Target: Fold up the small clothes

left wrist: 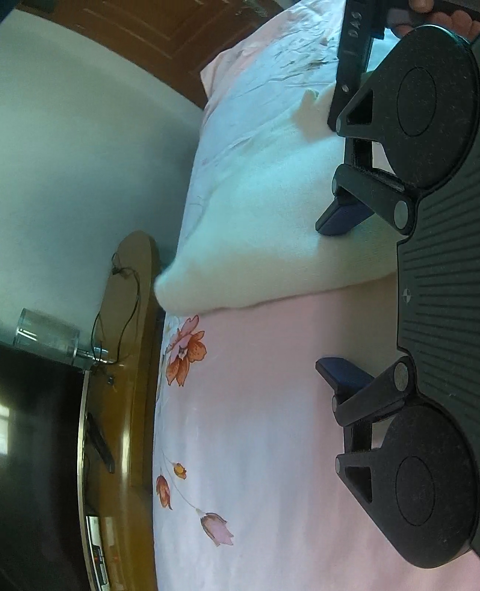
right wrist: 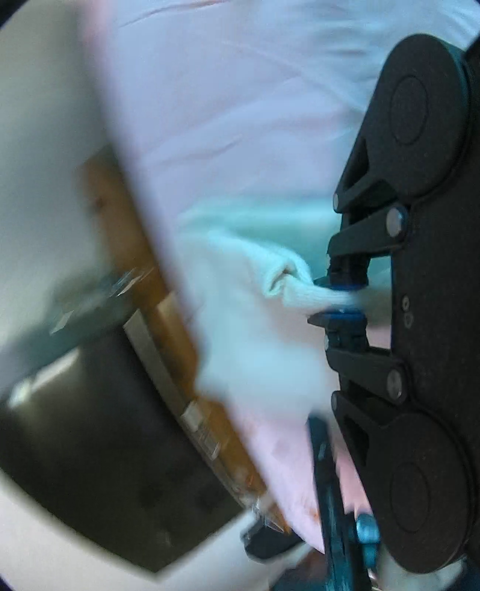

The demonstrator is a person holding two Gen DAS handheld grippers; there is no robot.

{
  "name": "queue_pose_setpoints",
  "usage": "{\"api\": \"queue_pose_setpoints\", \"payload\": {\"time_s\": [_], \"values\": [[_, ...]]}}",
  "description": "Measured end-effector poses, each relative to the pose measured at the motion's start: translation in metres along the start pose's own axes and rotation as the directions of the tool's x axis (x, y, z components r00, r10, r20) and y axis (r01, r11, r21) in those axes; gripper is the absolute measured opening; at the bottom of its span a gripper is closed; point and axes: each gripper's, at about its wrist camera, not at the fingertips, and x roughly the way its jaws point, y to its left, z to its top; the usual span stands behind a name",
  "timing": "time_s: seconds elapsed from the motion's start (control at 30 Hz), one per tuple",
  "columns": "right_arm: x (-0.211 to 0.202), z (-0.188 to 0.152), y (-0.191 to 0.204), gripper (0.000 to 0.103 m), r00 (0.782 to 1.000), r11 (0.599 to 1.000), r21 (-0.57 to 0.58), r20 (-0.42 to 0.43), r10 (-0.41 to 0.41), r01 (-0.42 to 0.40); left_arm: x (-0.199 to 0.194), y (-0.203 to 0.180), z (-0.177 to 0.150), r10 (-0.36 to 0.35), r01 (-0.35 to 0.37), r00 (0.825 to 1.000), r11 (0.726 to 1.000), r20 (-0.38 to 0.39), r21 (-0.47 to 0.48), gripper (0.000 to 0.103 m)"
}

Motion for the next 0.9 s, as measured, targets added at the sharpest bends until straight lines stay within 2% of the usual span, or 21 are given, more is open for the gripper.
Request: {"api": "queue_pose_setpoints", "payload": {"time_s": [0.1, 0.17, 0.23, 0.27, 0.37, 0.4, 0.47, 0.53, 0.57, 0.63, 0.67, 0.7, 0.73, 0.77, 0.8, 0.9], "values": [[-0.008, 0.004, -0.005, 0.017, 0.998, 0.998, 0.03, 0.025, 0.06, -0.061, 0.0, 0.007, 0.001, -0.012, 0.012, 1.0, 1.0, -0.006, -0.029, 0.074], [-0.008, 0.003, -0.008, 0.024, 0.998, 0.998, 0.028, 0.032, 0.048, -0.049, 0.0, 0.01, 0.0, -0.018, 0.018, 1.0, 0.999, -0.007, -0.036, 0.075], [-0.008, 0.003, -0.013, 0.021, 0.998, 0.997, 0.056, 0.033, 0.057, -0.059, -0.002, 0.008, 0.001, -0.01, 0.009, 1.0, 0.999, -0.004, -0.035, 0.075], [-0.007, 0.004, -0.012, 0.016, 0.998, 0.998, 0.04, 0.037, 0.045, -0.046, -0.003, 0.008, 0.001, -0.002, 0.002, 1.0, 0.999, 0.007, -0.035, 0.075], [-0.026, 0.0, 0.022, 0.013, 0.993, 0.994, -0.108, 0.114, 0.035, -0.023, -0.011, 0.004, 0.004, 0.004, -0.002, 0.997, 1.0, 0.072, -0.029, 0.075], [-0.034, 0.0, 0.03, 0.013, 0.989, 0.989, -0.144, 0.141, 0.049, -0.029, -0.01, 0.003, 0.006, 0.006, -0.004, 0.997, 1.0, 0.076, -0.029, 0.075], [-0.044, -0.002, 0.034, 0.013, 0.985, 0.985, -0.173, 0.169, 0.04, -0.01, 0.0, 0.0, 0.01, 0.032, -0.032, 0.999, 0.999, 0.032, -0.01, 0.075], [-0.024, -0.002, 0.012, 0.013, 0.995, 0.994, -0.103, 0.094, -0.033, 0.043, 0.009, -0.001, 0.01, 0.011, -0.011, 1.0, 1.0, -0.007, -0.011, 0.077], [-0.011, -0.004, -0.001, 0.012, 0.997, 0.996, -0.058, 0.052, -0.064, 0.067, 0.01, -0.002, 0.01, 0.026, -0.026, 1.0, 1.0, -0.015, -0.009, 0.08], [-0.014, -0.003, -0.013, 0.013, 0.998, 1.0, 0.015, 0.058, -0.005, 0.004, 0.008, -0.001, 0.014, 0.041, -0.041, 0.999, 0.999, -0.017, 0.011, 0.082], [-0.018, -0.002, -0.012, 0.023, 0.998, 0.999, 0.021, 0.058, 0.023, -0.024, 0.005, 0.0, 0.015, 0.042, -0.041, 0.999, 0.999, -0.008, 0.012, 0.082], [-0.023, -0.001, -0.011, 0.026, 0.996, 0.999, 0.017, 0.075, 0.043, -0.045, 0.002, 0.002, 0.016, 0.039, -0.039, 0.999, 0.999, 0.003, 0.009, 0.082], [-0.028, 0.0, -0.01, 0.033, 0.992, 0.999, 0.008, 0.112, 0.053, -0.054, 0.001, 0.005, 0.016, 0.035, -0.035, 0.999, 0.999, 0.014, 0.0, 0.082], [-0.031, 0.002, -0.011, 0.048, 0.989, 0.998, 0.008, 0.141, 0.053, -0.054, 0.0, 0.008, 0.017, 0.035, -0.034, 0.999, 0.999, 0.028, -0.012, 0.082], [-0.032, 0.006, -0.015, 0.052, 0.985, 0.998, 0.023, 0.165, 0.051, -0.055, -0.001, 0.011, 0.018, 0.034, -0.032, 0.998, 0.999, 0.045, -0.029, 0.082], [-0.021, 0.022, -0.023, 0.052, 0.979, 0.993, 0.057, 0.184, 0.091, -0.103, 0.004, 0.017, 0.024, 0.03, -0.025, 0.997, 0.997, 0.065, -0.067, 0.082]]}}
